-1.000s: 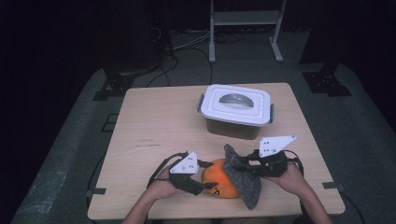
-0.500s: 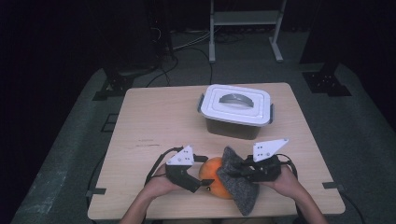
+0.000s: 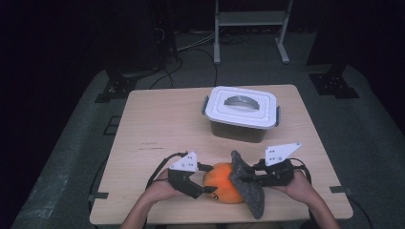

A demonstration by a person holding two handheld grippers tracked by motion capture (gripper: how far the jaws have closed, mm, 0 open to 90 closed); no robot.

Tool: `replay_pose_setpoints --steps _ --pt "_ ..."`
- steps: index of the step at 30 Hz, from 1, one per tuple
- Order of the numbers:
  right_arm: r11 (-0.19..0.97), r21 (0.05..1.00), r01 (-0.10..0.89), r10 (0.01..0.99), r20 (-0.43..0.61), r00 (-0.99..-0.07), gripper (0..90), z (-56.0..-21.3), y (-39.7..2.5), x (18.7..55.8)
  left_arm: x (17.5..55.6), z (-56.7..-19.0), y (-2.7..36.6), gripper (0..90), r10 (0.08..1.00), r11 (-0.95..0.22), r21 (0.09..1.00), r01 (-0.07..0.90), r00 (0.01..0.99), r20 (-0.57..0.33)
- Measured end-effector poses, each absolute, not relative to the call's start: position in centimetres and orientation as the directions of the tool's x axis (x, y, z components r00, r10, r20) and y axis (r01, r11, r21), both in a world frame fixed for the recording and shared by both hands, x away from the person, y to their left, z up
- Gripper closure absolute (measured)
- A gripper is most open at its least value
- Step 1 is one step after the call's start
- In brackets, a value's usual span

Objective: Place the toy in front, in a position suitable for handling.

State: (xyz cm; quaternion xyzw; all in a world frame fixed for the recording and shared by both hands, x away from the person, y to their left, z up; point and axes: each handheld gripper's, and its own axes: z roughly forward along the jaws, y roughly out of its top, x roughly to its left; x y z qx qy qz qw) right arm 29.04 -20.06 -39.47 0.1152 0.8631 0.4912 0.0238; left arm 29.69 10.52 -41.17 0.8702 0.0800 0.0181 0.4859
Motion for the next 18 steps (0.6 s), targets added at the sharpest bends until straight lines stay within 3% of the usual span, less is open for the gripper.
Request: replay_pose_setpoints --steps 2,7,12,16,18 --pt "0.494 0.853 0.167 0.209 0.070 -0.975 73.9 -39.4 -19.6 28.9 29.7 -41.1 10.0 15.8 0.181 -0.514 0.846 0.138 0.982 -0.050" --pt "0.496 0.857 0.142 0.149 0.077 -0.986 73.7 -39.5 -18.3 28.5 29.2 -41.6 8.9 12.4 0.172 -0.538 0.834 0.123 0.985 -0.035" --pt "0.488 0.862 0.135 0.166 0.061 -0.984 73.8 -39.1 -18.5 28.5 28.9 -41.2 9.4 38.1 0.196 -0.500 0.864 0.050 0.979 0.057" --pt "0.451 0.884 0.126 0.217 0.029 -0.976 73.9 -38.2 -19.1 28.8 28.6 -40.8 9.6 42.6 0.213 -0.460 0.887 -0.041 0.965 0.155" --pt "0.444 0.887 0.128 0.229 0.025 -0.973 73.9 -38.2 -19.1 28.9 28.8 -40.9 9.9 41.9 0.213 -0.471 0.881 -0.035 0.965 0.152"
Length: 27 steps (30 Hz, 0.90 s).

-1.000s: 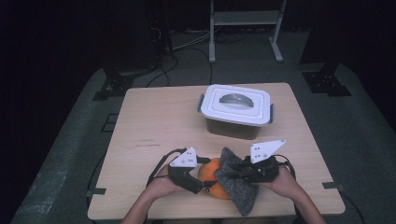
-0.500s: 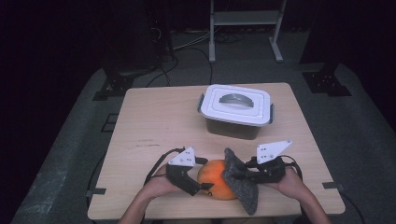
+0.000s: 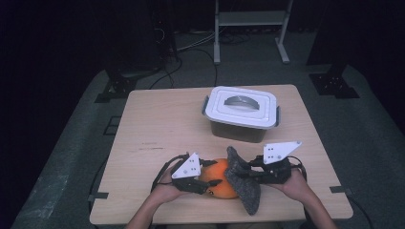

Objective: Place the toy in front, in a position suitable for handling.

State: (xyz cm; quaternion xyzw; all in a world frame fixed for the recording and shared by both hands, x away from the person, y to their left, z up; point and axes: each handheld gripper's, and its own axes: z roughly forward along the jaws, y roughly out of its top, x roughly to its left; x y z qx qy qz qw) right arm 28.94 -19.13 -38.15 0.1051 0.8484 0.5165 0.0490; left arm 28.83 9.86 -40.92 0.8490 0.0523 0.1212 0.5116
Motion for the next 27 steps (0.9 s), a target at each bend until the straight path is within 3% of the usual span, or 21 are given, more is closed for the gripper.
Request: replay_pose_setpoints --steps 3,8,13,21,27 --pt "0.461 0.876 0.143 0.228 0.038 -0.973 73.8 -38.9 -18.7 29.2 29.3 -41.4 10.1 37.0 0.216 -0.472 0.881 0.019 0.972 0.095" --pt "0.478 0.868 0.135 0.196 0.044 -0.980 73.5 -39.4 -17.8 28.8 30.2 -41.3 10.3 12.8 0.253 -0.457 0.871 0.183 0.965 -0.070" --pt "0.493 0.860 0.130 0.183 0.044 -0.982 73.4 -39.5 -18.1 28.6 30.2 -41.6 10.6 24.7 0.219 -0.478 0.863 0.165 0.973 -0.065" --pt "0.537 0.819 0.203 0.275 0.058 -0.960 73.4 -40.6 -21.0 29.5 30.2 -41.8 11.2 24.8 0.217 -0.486 0.857 0.169 0.974 -0.069" --pt "0.459 0.873 0.166 0.251 0.052 -0.967 73.5 -39.1 -20.6 29.3 29.9 -41.8 10.9 24.8 0.187 -0.501 0.854 0.137 0.981 -0.048"
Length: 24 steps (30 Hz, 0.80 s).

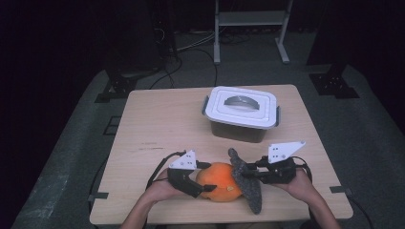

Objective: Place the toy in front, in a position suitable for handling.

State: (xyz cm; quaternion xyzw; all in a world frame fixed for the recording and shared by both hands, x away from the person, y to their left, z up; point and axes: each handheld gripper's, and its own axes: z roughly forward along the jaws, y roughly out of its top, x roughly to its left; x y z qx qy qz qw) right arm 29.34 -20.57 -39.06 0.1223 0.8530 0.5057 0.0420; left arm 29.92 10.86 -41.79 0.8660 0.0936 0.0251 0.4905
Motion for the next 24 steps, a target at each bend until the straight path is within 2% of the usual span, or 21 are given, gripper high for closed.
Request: replay_pose_setpoints --steps 6,12,17,20,22,24 --pt "0.495 0.850 0.182 0.213 0.085 -0.973 73.4 -40.3 -19.5 29.3 30.1 -41.8 11.2 24.8 0.192 -0.512 0.847 0.141 0.980 -0.047" --pt "0.533 0.816 0.224 0.256 0.097 -0.962 73.4 -41.2 -20.6 29.8 30.3 -41.9 11.5 24.7 0.197 -0.505 0.848 0.160 0.978 -0.067" --pt "0.465 0.867 0.180 0.231 0.078 -0.970 73.4 -39.5 -20.3 29.6 29.9 -41.8 11.1 24.2 0.167 -0.520 0.845 0.126 0.985 -0.044" --pt "0.467 0.870 0.156 0.207 0.064 -0.976 73.4 -39.0 -19.6 29.3 29.8 -41.7 10.9 21.9 0.170 -0.520 0.844 0.133 0.984 -0.051" --pt "0.510 0.844 0.164 0.199 0.070 -0.978 73.3 -39.8 -19.1 29.2 29.9 -41.6 11.0 19.3 0.170 -0.519 0.843 0.141 0.984 -0.060" --pt "0.501 0.847 0.177 0.180 0.098 -0.979 73.3 -40.5 -18.9 29.1 30.0 -41.4 11.0 15.1 0.178 -0.513 0.843 0.164 0.981 -0.082"
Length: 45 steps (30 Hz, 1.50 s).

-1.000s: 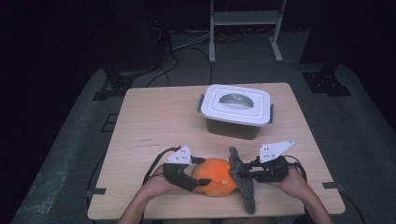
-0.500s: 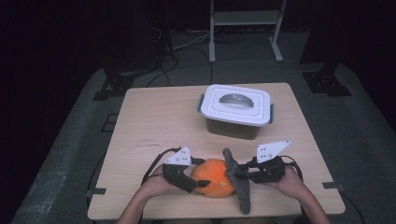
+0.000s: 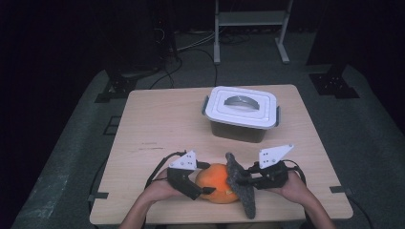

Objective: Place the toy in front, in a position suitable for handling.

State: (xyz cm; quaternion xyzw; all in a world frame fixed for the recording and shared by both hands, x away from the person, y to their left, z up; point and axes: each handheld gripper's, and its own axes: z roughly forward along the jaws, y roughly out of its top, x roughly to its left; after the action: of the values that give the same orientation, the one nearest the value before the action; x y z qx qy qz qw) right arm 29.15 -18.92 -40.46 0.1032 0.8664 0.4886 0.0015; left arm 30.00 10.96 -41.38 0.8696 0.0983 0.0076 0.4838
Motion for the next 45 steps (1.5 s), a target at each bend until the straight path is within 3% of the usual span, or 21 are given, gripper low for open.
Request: replay_pose_setpoints --steps 6,12,17,22,27,32,36,43,45 --pt "0.502 0.847 0.175 0.161 0.108 -0.981 73.4 -40.6 -19.1 29.0 30.2 -41.6 10.8 10.6 0.187 -0.514 0.834 0.201 0.975 -0.120" --pt "0.482 0.864 0.148 0.190 0.062 -0.980 73.5 -39.5 -18.9 29.0 29.4 -41.5 10.8 39.3 0.180 -0.475 0.873 0.112 0.983 -0.028" --pt "0.450 0.884 0.125 0.219 0.027 -0.975 73.5 -38.5 -18.6 29.2 28.6 -40.9 9.9 43.1 0.216 -0.478 0.878 -0.026 0.965 0.146" --pt "0.467 0.866 0.180 0.236 0.074 -0.969 73.4 -40.2 -19.6 30.1 28.9 -41.4 10.0 38.3 0.211 -0.492 0.870 -0.006 0.969 0.126" --pt "0.482 0.854 0.197 0.235 0.091 -0.968 73.3 -40.7 -20.0 30.0 29.5 -41.4 10.2 17.4 0.224 -0.491 0.865 0.100 0.974 0.015" --pt "0.484 0.859 0.166 0.234 0.056 -0.971 73.3 -39.7 -19.3 29.6 29.4 -41.5 10.4 28.2 0.219 -0.491 0.867 0.080 0.975 0.035" --pt "0.454 0.883 0.118 0.205 0.025 -0.978 73.3 -38.3 -18.2 29.1 29.0 -41.2 9.5 28.3 0.202 -0.502 0.864 0.042 0.977 0.070" --pt "0.486 0.863 0.138 0.216 0.035 -0.976 73.5 -39.5 -18.3 29.5 29.6 -41.5 9.8 10.4 0.238 -0.520 0.845 0.121 0.971 0.007" --pt "0.476 0.866 0.154 0.234 0.043 -0.971 73.4 -39.6 -19.0 29.7 30.0 -42.0 10.0 11.1 0.238 -0.516 0.844 0.147 0.971 -0.024"
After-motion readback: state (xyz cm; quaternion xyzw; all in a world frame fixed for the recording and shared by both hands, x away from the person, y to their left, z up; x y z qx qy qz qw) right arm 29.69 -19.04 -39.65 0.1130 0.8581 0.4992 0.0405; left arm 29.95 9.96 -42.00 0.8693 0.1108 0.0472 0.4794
